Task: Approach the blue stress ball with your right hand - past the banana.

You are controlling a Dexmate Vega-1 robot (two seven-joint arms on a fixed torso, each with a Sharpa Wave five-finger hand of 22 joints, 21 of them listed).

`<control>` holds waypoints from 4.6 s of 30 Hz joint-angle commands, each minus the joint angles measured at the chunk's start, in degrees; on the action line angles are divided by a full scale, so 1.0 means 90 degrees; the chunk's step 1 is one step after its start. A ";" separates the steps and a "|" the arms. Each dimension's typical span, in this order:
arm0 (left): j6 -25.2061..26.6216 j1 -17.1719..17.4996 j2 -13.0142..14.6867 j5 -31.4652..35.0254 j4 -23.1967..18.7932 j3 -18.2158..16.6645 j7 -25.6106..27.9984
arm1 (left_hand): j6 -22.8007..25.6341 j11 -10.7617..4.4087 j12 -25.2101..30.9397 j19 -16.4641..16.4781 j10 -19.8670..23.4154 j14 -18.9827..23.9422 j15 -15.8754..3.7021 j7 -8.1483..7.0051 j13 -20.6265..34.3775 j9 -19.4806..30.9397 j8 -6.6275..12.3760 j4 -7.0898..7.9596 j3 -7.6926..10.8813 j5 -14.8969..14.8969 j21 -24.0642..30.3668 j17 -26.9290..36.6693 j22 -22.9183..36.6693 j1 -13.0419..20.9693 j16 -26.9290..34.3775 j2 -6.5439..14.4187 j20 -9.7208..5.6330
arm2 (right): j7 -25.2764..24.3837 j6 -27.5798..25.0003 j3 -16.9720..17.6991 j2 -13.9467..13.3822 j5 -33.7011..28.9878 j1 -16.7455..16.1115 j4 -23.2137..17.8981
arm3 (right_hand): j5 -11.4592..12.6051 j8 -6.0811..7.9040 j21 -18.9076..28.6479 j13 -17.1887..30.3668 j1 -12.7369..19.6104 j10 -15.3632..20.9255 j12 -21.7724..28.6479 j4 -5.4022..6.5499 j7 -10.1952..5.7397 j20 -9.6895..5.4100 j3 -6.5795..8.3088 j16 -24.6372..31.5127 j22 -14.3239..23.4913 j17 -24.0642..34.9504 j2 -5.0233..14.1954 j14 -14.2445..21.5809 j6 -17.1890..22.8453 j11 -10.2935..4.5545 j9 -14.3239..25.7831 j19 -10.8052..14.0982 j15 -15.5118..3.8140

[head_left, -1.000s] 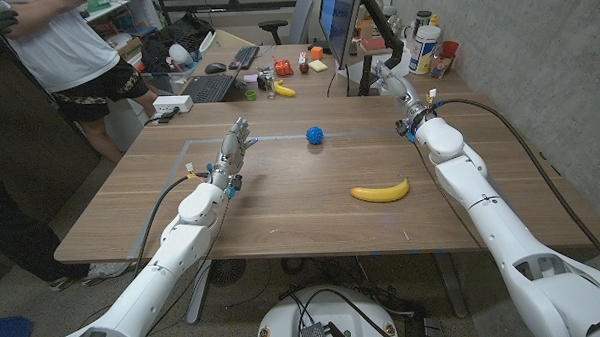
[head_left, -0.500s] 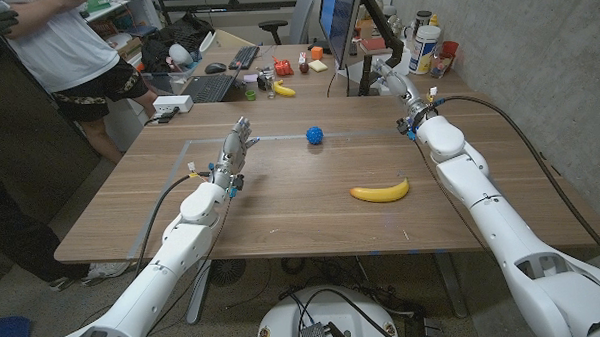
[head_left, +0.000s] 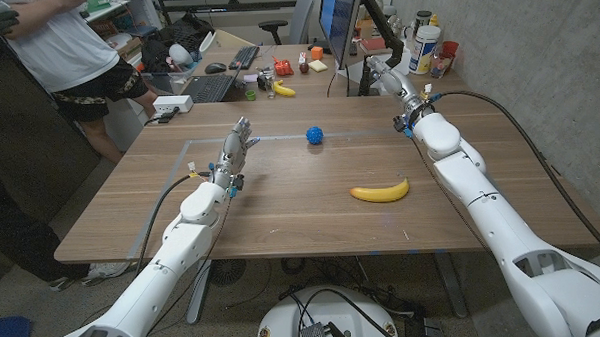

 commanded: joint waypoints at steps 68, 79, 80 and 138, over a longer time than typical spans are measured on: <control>-0.0159 -0.0054 0.0024 -0.0098 0.0291 -0.0089 -0.0180 | -0.0938 0.0018 0.0038 -0.0641 -0.0556 -0.0558 0.0028 -0.0039 0.0035 0.0021 0.0062 -0.0001 0.0045 0.0046 0.0051 0.0006 0.0025 0.0011 0.0041 0.0832 -0.0166 | -0.0512 -0.0051 -0.0887 0.0065 -0.2062 0.0619 0.0105 | -0.0015 0.0010 -0.0037 0.0019 0.0312 0.0078 0.0001 -0.0236 -0.0018 -0.0631 0.0088 -0.0030 0.0013 -0.0030 0.0543 0.0063 0.0128 0.0007 0.0013 0.0102 -0.0315; -0.0194 -0.0087 0.0022 -0.0144 0.0385 -0.0113 -0.0249 | -0.0936 0.0018 0.0036 -0.0641 -0.0556 -0.0557 0.0026 -0.0040 0.0035 0.0021 0.0060 0.0000 0.0044 0.0048 0.0052 0.0006 0.0025 0.0010 0.0040 0.0830 -0.0173 | -0.0657 -0.0241 -0.1081 0.0044 -0.2546 0.0765 0.0173 | -0.0021 -0.0009 -0.0051 0.0018 0.0402 0.0053 -0.0014 -0.0308 -0.0029 -0.0619 0.0110 -0.0045 0.0009 -0.0041 0.0508 0.0057 0.0091 0.0015 0.0013 0.0113 -0.0307; -0.0192 -0.0089 0.0022 -0.0145 0.0388 -0.0115 -0.0248 | -0.0935 0.0017 0.0036 -0.0640 -0.0556 -0.0556 0.0026 -0.0041 0.0035 0.0021 0.0060 0.0000 0.0044 0.0048 0.0053 0.0006 0.0025 0.0010 0.0040 0.0830 -0.0176 | -0.0662 -0.0258 -0.1102 0.0040 -0.2587 0.0781 0.0182 | -0.0022 -0.0010 -0.0052 0.0018 0.0412 0.0052 -0.0015 -0.0316 -0.0030 -0.0619 0.0112 -0.0047 0.0008 -0.0042 0.0504 0.0054 0.0088 0.0015 0.0013 0.0114 -0.0307; -0.0164 0.0032 -0.0024 -0.0091 0.0257 -0.0073 -0.0078 | -0.0914 0.0007 0.0030 -0.0625 -0.0546 -0.0538 0.0029 -0.0044 0.0034 0.0021 0.0055 -0.0001 0.0042 0.0055 0.0068 0.0005 0.0022 0.0011 0.0037 0.0831 -0.0172 | -0.0634 -0.0496 -0.1702 -0.0245 -0.3909 0.0867 0.0046 | -0.0072 -0.0040 -0.0086 0.0018 0.0777 -0.0055 -0.0061 -0.0549 -0.0160 -0.0510 0.0203 -0.0033 -0.0003 -0.0035 0.0515 0.0112 -0.0081 -0.0075 0.0023 0.0298 -0.0357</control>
